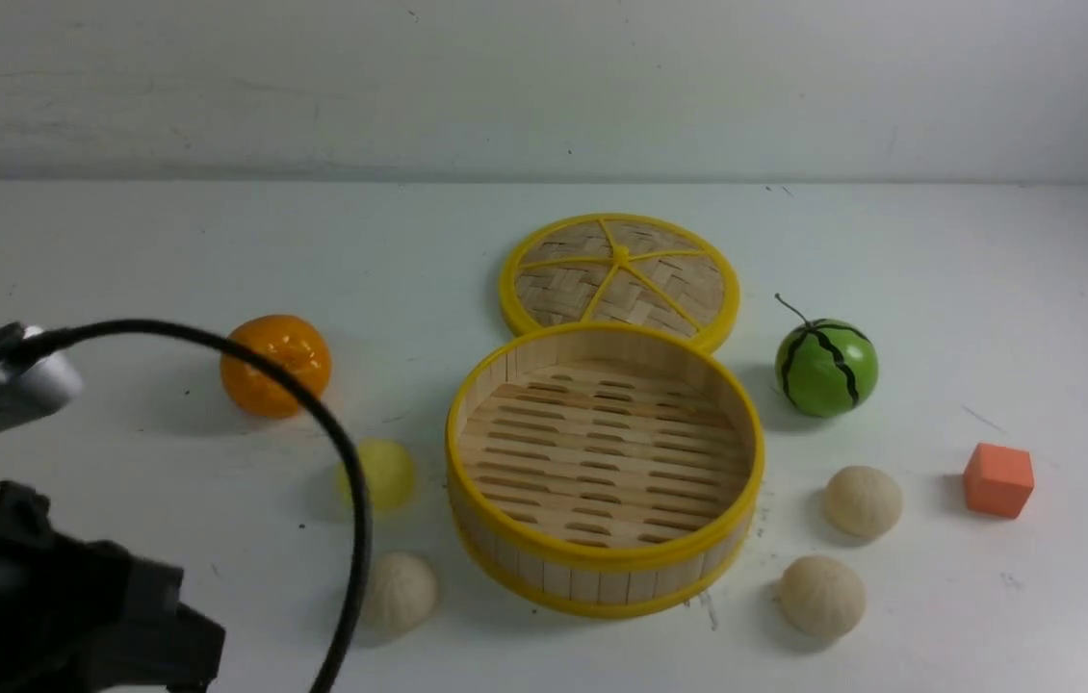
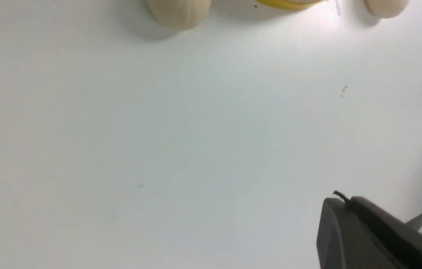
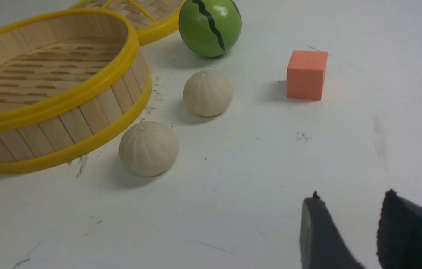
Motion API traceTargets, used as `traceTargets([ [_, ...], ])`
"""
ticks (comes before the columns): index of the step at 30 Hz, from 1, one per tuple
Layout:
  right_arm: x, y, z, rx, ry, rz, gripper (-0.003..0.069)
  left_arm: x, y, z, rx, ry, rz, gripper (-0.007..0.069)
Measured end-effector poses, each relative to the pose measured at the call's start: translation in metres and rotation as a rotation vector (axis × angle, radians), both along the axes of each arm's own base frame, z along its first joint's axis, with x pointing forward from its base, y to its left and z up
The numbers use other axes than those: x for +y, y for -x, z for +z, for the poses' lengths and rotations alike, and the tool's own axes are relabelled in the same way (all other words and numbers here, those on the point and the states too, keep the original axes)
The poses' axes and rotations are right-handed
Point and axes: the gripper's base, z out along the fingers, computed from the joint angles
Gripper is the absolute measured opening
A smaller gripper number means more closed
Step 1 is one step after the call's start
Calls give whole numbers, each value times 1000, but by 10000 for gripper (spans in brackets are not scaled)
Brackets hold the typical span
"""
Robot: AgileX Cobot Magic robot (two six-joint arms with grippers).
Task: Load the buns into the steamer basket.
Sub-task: Use the left arm to grab a steamed stuffed bun
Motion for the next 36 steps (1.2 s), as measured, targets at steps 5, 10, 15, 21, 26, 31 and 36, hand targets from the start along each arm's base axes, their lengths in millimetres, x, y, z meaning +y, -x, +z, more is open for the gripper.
traceTargets([
  [5,0,0,0,0,0,0,239,-35,-31,-18,74,-92,-145,-13],
  [10,0,0,0,0,0,0,239,-79,-38,-16,32,-231,-265,-13],
  [15,0,0,0,0,0,0,239,-94,-65,-29,-7,-378,-248,-13],
  [21,0,0,0,0,0,0,239,-105,-95,-67,11,-487,-276,73],
  [26,0,0,0,0,0,0,239,-113,-114,-82,18,-537,-291,209],
  [31,0,0,0,0,0,0,239,-122,-129,-86,13,-540,-291,293],
  [36,0,0,0,0,0,0,239,-118,-136,-95,39,-561,-297,298],
])
